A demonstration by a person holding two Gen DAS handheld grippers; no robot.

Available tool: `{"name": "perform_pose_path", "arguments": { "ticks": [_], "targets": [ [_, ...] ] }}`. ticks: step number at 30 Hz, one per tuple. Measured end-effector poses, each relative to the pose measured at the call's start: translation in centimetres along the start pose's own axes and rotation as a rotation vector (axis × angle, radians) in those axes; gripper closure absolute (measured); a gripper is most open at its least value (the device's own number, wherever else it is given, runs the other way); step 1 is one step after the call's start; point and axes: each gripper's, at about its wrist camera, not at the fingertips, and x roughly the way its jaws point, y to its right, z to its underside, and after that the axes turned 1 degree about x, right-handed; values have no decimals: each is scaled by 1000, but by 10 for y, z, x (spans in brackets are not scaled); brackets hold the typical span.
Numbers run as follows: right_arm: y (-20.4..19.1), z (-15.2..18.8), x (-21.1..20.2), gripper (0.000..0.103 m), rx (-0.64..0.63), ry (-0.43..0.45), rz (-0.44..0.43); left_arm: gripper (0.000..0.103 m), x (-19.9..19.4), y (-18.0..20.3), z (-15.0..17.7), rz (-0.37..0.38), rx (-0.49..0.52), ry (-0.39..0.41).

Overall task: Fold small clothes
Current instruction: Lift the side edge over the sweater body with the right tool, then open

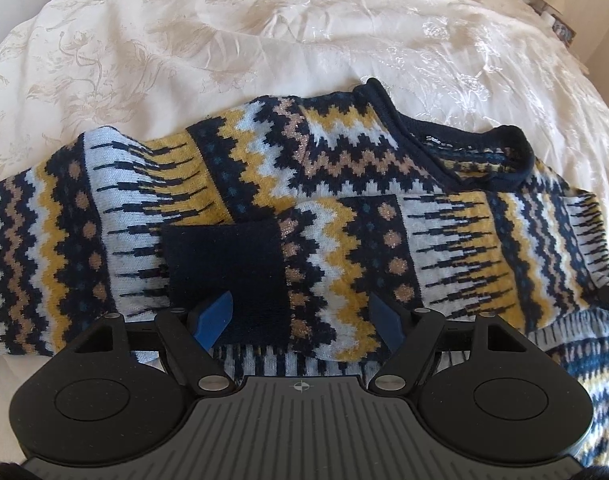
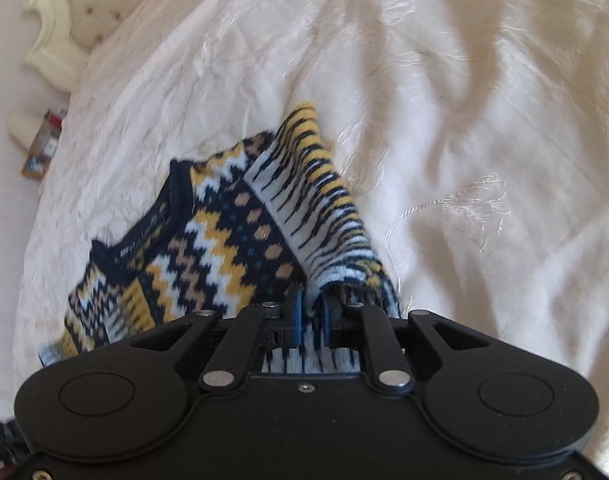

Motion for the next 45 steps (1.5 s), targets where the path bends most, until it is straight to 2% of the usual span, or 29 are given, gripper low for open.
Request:
{"name": "perform_pose_path", "arguments": {
  "ticks": [2,4,7,12,16,19,22,24,25,26,27,30,33,34,38,40,41,42,43,45],
  "targets": [
    [-9,-1,-11,74,-121,-21,30,29,0,-1,1,4,-3,-1],
    [-17,-6,-24,58,-227,-3,42,29,0,-2,0,9,-12,2],
    [-33,-25,-31,54,-365,33,40,29,-1,-3,0,13,-26,6],
    [-59,-62,-1,53,-585,54,17,29,-2,-3,0,15,-39,6],
    [-79,-78,39,48,-820,-28,22,29,-3,-3,0,18,-47,5],
    [-87,-81,63,48,-985,-119,27,29,-4,-3,1,17,-47,6],
    [-87,-84,76,48,-1086,-199,27,29,-5,-3,2,19,-41,7],
    [-87,-86,80,49,-1116,-240,20,29,-5,-3,2,19,-39,7],
    [-87,-86,82,55,-1126,-259,21,29,-5,-3,1,20,-38,6],
    [-86,-88,82,67,-1129,-280,17,29,-5,-4,1,20,-38,6],
    [-86,-88,82,94,-1127,-297,7,29,-5,-4,1,21,-39,5],
    [-82,-89,70,95,-1139,-287,-6,29,-5,-2,-2,26,-31,4],
    [-69,-92,63,96,-1129,-281,22,29,-6,3,-6,39,-8,15],
    [-65,-94,63,100,-1118,-274,43,29,-5,5,-7,41,1,16],
    [-54,-103,66,100,-1051,-265,89,29,3,10,-10,39,20,4],
    [-55,-105,59,100,-1010,-216,101,29,6,11,-11,31,28,-3],
    [-57,-106,53,99,-974,-183,96,29,7,11,-11,30,29,-3],
    [-59,-104,46,89,-935,-152,82,29,7,11,-11,31,30,-4],
    [-62,-101,41,85,-906,-130,71,29,8,11,-11,31,32,-8],
    [-69,-88,29,85,-865,-102,36,29,11,11,-10,30,42,-17]
  ]
}}
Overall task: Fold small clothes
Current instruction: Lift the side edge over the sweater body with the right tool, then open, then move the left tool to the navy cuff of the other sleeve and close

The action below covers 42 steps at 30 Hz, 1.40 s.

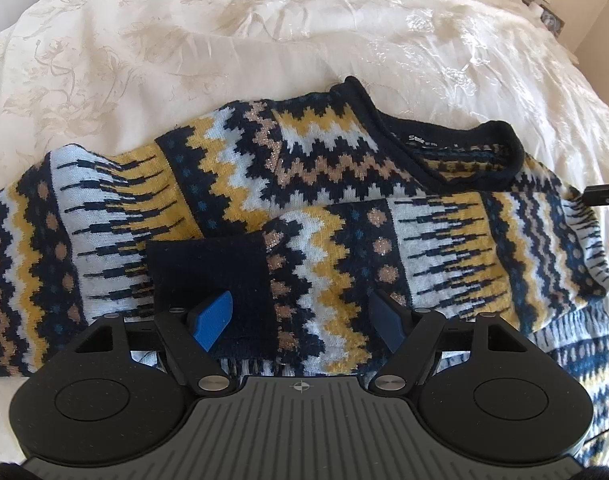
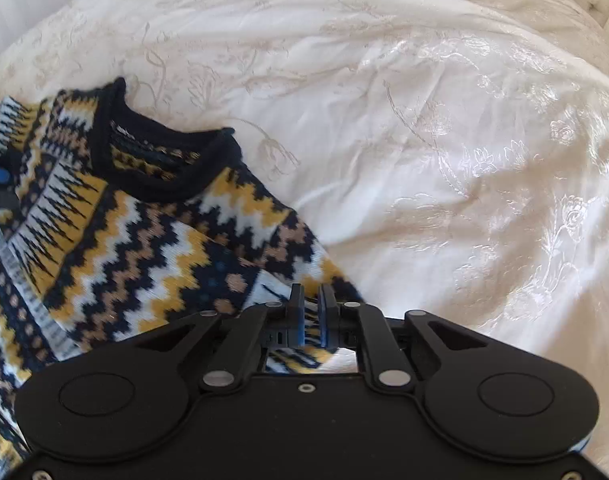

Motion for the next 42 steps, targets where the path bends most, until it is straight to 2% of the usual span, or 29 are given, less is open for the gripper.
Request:
{"name": "perform_pose_path", "arguments": {
  "ticks": [2,4,5,8,11,12,13,15,17,19,22,25,34,38,42],
  "targets": [
    [-17,8,-4,85,-1,1,-9,26,3,1,0,-1,10,-7],
    [-32,20,-2,73,-20,-27,-14,24,5,2,-1,-3,16,-12],
    [-35,30,0,70,-22,-47,-14,21,6,3,-1,-4,17,-15],
    [-31,60,2,70,27,-96,14,16,9,5,-1,0,18,-17],
    [-21,75,-3,71,118,-77,37,9,12,7,0,6,27,-16],
    [-22,74,-7,68,128,-76,54,8,11,7,0,11,31,-11],
    [-25,71,-10,57,126,-72,78,7,9,7,1,14,32,-7],
    [-30,68,-20,44,133,-43,101,7,2,6,3,21,18,12],
    [-34,65,-30,38,166,-4,99,7,-10,0,9,18,-11,39],
    [-39,63,-37,25,203,30,91,7,-26,-12,19,11,-50,68],
    [-51,61,-46,15,271,74,52,6,-46,-38,35,-15,-120,89],
    [-66,58,-49,11,325,91,17,6,-65,-75,50,-56,-211,106],
    [-126,45,-56,8,337,122,-65,6,-123,-205,96,-220,-515,184],
    [-150,39,-57,4,344,129,-90,6,-140,-252,111,-266,-604,215],
    [-172,35,-57,3,358,130,-105,6,-148,-287,118,-293,-646,235]
  ]
}}
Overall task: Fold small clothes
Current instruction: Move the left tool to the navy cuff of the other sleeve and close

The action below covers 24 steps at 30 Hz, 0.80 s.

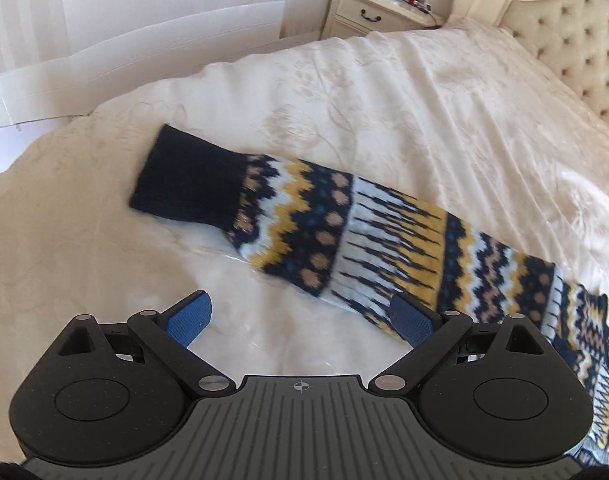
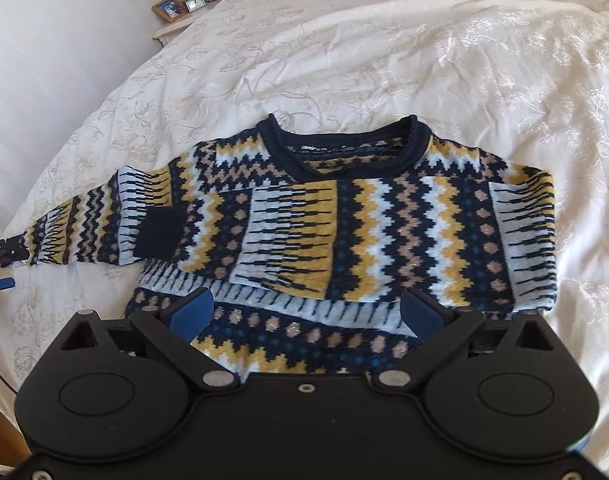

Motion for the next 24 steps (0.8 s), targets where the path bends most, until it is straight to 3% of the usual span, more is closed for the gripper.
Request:
{"name": "perform_pose_path", "arguments": {
  "ticks": [12,16,18,20,21,22,23,24],
  "targets": [
    [-44,16,5,1,25,-18,-8,6,42,-18,-34,23,10,-5],
    [-50,18,6,1,36,-24,-7,9,52,-25,-40,32,-66,-26],
    [-52,19,7,1,37,-30,-5,24,50,-29,-41,18,-108,-8],
    [-53,20,9,1,38,-36,-6,54,48,-32,-42,-10,-132,-3],
    [-53,20,10,1,40,-39,-9,63,46,-35,-41,-7,-139,2],
    [-53,20,11,1,44,-41,-12,83,43,-37,-41,5,-146,6],
    [-53,20,12,1,50,-44,-16,95,41,-39,-41,21,-152,11],
    [-53,20,13,1,55,-45,-20,96,37,-40,-41,36,-155,23]
  ]
}}
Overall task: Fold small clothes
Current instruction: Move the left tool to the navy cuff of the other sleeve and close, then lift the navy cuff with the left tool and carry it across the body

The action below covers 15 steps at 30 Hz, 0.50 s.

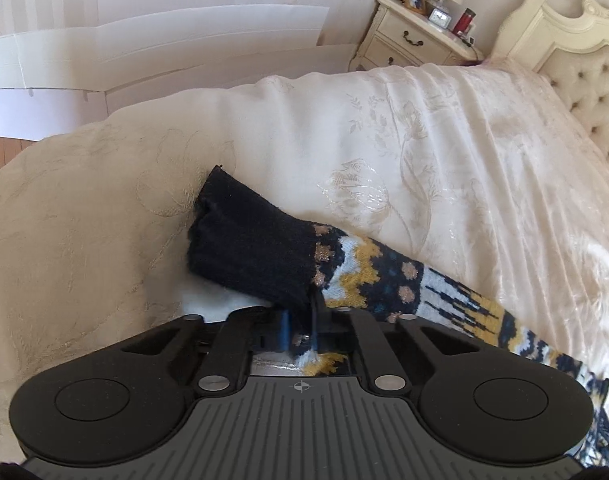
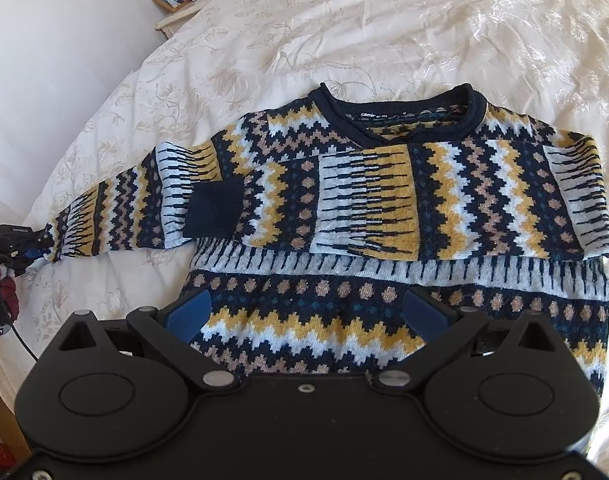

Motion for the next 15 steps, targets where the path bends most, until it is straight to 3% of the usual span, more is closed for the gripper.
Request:
{"name": "perform_pose_path", "arguments": {
  "ticks": [6,15],
  "targets": [
    [3,-2,5,1,10,-9,-17,97,-40,20,-6,28,53,95],
    [20,0,0,1,22,-1,-54,97,-132,73,-12,118,134,265]
  ]
}}
